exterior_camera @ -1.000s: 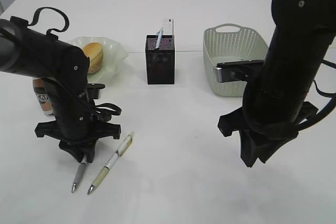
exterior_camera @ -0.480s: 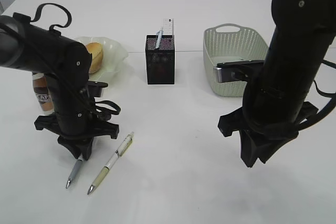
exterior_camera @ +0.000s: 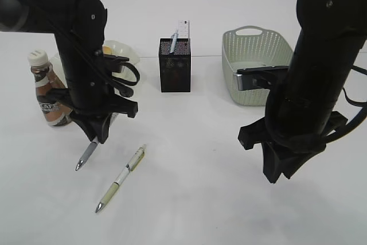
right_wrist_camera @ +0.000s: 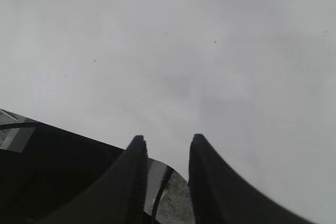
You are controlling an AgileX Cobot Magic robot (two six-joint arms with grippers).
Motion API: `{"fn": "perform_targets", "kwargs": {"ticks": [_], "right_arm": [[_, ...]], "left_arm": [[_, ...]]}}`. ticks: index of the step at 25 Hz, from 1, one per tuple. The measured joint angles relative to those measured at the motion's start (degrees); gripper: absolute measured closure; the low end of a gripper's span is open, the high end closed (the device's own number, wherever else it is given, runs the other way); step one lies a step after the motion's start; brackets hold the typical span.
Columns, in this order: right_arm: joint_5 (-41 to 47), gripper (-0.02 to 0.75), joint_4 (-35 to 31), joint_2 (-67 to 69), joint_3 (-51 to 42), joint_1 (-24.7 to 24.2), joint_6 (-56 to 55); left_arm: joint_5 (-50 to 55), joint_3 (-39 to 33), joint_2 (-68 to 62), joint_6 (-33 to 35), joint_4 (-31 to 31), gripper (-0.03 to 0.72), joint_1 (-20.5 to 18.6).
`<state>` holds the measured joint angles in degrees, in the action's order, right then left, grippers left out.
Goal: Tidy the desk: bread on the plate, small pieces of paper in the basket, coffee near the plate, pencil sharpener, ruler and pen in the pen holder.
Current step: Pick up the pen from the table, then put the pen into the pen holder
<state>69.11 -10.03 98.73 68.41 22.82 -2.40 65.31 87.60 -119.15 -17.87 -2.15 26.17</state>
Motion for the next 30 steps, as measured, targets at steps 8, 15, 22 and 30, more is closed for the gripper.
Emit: {"fn": "perform_targets", "kwargs": {"ticks": [8,15,22,30], "right_arm": [[0.00,0.500,0.14,0.00,0.00,0.00,0.00],[0.00,0.500,2.81,0.00,0.00,0.00,0.00],[0.10,0.500,4.57,0.00,0.00,0.00,0.00],[0.10,0.500,6.02,0.00,0.00,0.00,0.00]], "left_arm": [[3.91,8.58,0.00,5.71,3.25,0.624,0.00],[-1.75,15.53,-0.04,6.71,3.25,0.624,0.00],[-17.10,15.77,-0.13,6.80,0.55,0.624,0.75],[-31.24,15.77,-0.13,6.68,-4.95,0.624,3.53]]}}
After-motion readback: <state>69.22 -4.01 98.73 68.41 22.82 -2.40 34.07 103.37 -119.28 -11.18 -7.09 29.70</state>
